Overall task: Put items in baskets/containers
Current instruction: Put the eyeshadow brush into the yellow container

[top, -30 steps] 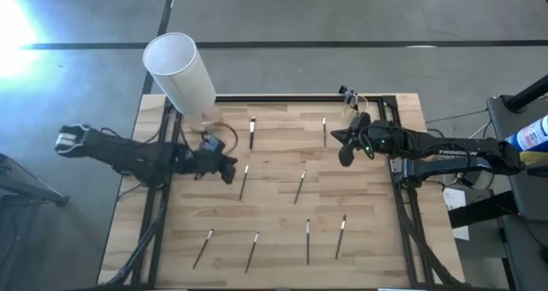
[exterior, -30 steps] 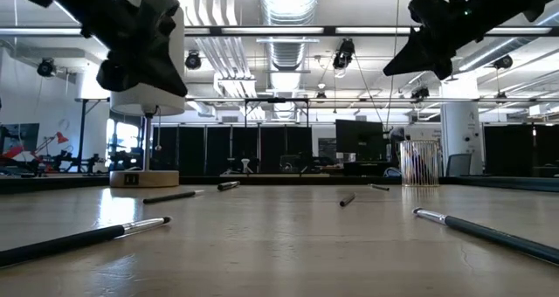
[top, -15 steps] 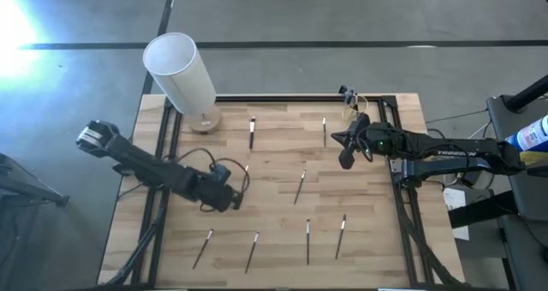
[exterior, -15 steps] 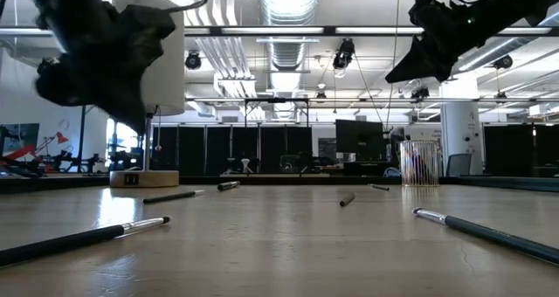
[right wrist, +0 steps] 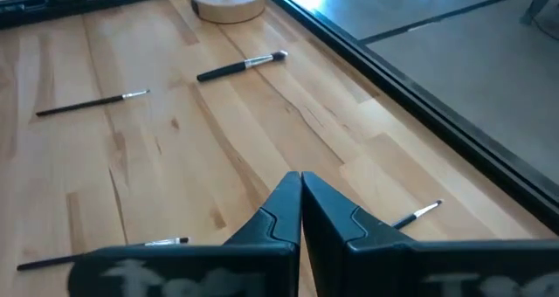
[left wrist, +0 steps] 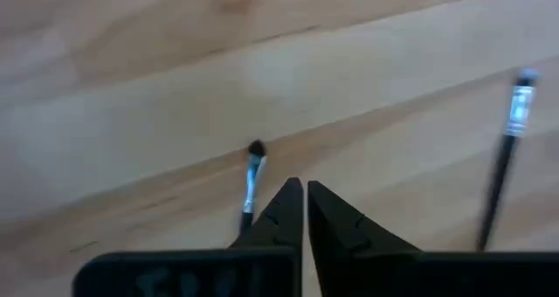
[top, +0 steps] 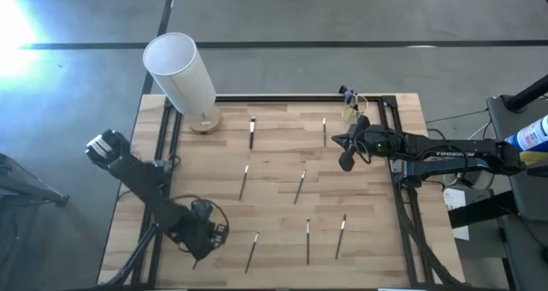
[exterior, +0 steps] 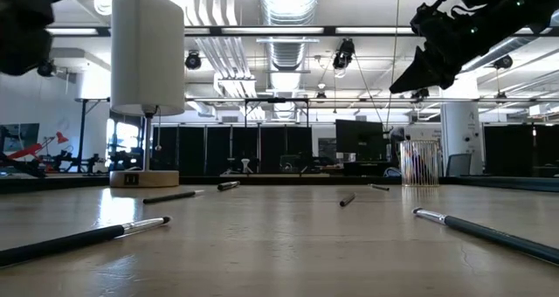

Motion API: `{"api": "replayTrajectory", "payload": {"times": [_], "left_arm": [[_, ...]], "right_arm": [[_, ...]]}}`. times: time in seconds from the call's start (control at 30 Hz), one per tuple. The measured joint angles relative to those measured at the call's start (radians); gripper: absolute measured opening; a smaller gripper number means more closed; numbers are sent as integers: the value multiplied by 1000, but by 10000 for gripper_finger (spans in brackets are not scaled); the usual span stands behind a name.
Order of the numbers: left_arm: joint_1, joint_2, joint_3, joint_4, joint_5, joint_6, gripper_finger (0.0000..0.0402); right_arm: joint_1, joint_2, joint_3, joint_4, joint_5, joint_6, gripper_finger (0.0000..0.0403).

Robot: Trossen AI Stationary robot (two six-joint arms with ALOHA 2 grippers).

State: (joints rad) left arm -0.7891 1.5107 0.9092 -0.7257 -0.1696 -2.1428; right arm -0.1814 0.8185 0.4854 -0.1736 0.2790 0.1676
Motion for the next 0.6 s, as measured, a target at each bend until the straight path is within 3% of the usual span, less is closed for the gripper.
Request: {"api": "replayTrajectory", "payload": {"times": [0.33,0.6], "left_arm": [[17,93,15,-34,54,-43,123],[17,125,14,-54,61,-73,129]], "right_arm": [[0,0,0,0,0,-6,8],[0,0,0,-1,0,-5,9]]}}
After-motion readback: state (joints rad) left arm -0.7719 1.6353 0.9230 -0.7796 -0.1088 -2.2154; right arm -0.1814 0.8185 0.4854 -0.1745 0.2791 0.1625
